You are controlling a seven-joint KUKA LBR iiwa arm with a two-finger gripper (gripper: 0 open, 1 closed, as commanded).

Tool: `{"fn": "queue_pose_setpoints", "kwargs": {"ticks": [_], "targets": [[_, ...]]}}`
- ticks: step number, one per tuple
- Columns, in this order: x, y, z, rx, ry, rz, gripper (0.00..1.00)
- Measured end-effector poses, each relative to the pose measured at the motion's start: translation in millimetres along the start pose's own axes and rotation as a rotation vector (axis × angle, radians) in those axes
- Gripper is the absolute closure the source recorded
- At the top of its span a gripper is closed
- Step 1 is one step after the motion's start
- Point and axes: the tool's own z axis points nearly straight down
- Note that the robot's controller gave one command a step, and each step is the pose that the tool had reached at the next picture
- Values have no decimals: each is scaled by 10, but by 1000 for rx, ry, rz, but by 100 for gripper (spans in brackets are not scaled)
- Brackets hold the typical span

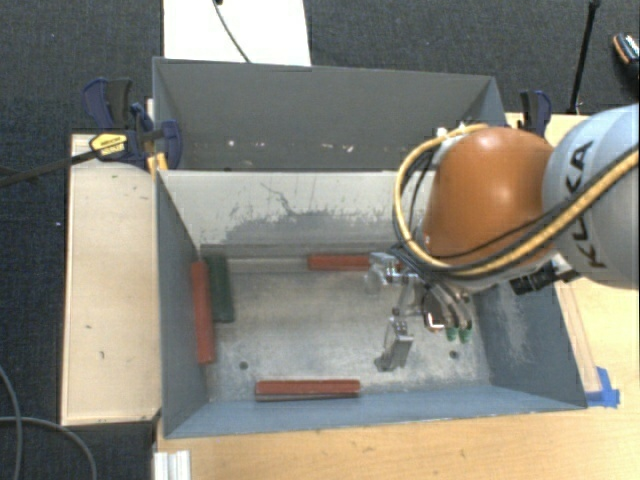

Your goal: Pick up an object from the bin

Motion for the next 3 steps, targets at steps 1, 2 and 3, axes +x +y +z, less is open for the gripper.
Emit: {"fn": "queue_pose_setpoints", "kwargs": {"ticks": [1,2,3], "targets": [[-306,189,-568,0,-8,-104,0],[58,786,462,0,9,-178,0],[-50,-421,829,4,3,-86,0]]}}
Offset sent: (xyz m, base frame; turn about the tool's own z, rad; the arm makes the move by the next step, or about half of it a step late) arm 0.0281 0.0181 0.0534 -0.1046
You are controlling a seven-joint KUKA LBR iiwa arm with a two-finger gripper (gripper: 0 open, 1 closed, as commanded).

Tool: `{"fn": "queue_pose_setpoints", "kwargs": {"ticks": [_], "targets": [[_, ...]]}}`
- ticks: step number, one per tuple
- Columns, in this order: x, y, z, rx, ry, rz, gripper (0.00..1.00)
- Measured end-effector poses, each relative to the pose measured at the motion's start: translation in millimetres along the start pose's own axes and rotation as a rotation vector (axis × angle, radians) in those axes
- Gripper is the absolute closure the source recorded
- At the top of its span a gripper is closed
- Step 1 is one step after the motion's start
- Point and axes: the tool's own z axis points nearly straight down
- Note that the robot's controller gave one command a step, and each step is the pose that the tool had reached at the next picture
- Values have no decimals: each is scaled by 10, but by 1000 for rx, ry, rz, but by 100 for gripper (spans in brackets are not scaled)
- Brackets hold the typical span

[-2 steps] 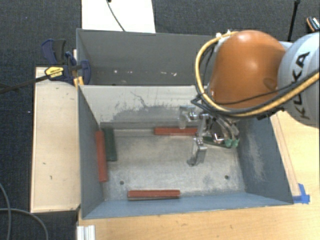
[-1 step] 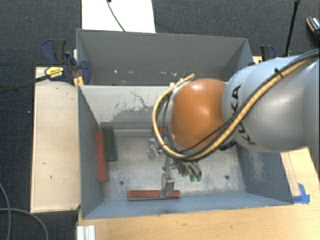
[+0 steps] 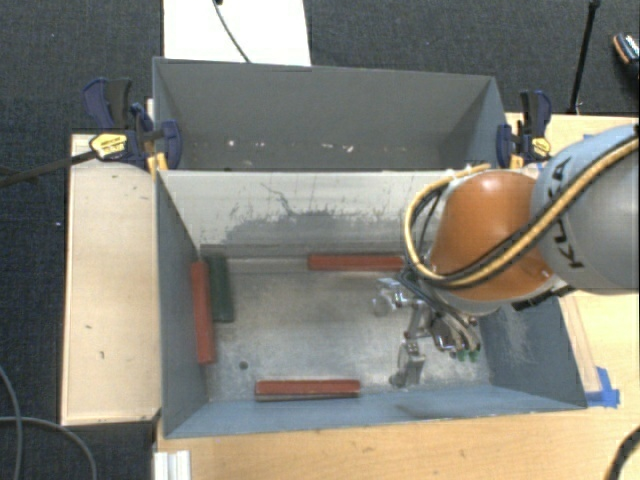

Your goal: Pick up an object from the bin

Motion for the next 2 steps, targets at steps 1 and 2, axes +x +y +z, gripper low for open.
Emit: {"fn": "queue_pose_setpoints", "kwargs": {"ticks": [1,2], "targets": [[-160,484,718,-4,3,-98,0],[-167,466,678,-3,1,-91,100]]}}
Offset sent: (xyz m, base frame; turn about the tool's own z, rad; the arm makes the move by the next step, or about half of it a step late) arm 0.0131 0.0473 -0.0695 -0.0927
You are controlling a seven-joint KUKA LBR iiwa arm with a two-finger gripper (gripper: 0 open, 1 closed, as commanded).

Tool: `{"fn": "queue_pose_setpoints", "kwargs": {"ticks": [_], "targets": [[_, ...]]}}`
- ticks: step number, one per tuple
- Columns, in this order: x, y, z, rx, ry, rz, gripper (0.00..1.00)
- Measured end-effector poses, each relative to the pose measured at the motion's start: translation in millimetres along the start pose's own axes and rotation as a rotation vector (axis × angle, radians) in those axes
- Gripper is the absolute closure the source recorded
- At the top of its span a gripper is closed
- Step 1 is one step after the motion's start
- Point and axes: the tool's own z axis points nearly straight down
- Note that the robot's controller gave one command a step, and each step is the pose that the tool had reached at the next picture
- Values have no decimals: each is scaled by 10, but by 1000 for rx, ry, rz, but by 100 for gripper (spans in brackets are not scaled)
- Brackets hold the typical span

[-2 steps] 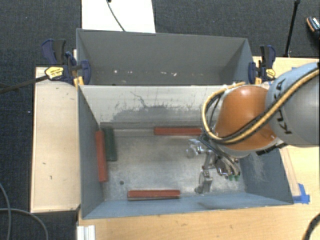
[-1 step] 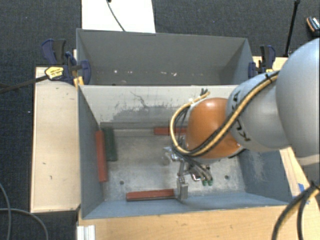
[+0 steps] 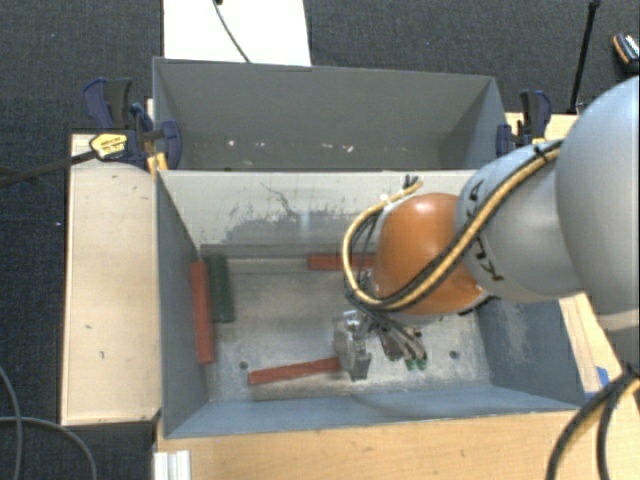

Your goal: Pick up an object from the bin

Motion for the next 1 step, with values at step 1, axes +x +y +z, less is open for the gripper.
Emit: {"fn": "queue_pose_setpoints", "kwargs": {"ticks": [1], "targets": [[-11,-2,8,0,-5,2,0]]}}
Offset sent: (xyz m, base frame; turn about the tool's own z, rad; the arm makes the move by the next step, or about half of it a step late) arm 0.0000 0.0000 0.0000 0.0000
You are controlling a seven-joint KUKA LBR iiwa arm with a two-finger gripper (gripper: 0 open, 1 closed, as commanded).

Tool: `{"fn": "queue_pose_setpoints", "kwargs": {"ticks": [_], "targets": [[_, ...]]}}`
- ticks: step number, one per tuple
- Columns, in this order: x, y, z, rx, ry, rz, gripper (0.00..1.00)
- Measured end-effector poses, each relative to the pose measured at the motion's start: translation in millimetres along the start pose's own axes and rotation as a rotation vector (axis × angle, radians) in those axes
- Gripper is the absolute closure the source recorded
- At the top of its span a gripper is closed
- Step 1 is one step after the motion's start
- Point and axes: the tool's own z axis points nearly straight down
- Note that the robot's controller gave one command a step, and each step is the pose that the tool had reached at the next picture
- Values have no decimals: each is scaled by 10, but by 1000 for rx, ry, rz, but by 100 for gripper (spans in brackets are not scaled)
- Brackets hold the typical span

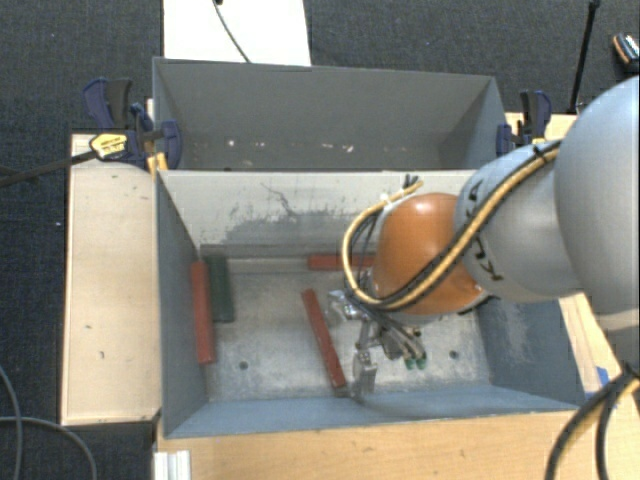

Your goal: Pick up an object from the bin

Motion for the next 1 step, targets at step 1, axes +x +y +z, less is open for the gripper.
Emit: {"fn": "queue_pose_setpoints", "kwargs": {"ticks": [1], "targets": [[107,516,-279,-2,-2,256,0]]}}
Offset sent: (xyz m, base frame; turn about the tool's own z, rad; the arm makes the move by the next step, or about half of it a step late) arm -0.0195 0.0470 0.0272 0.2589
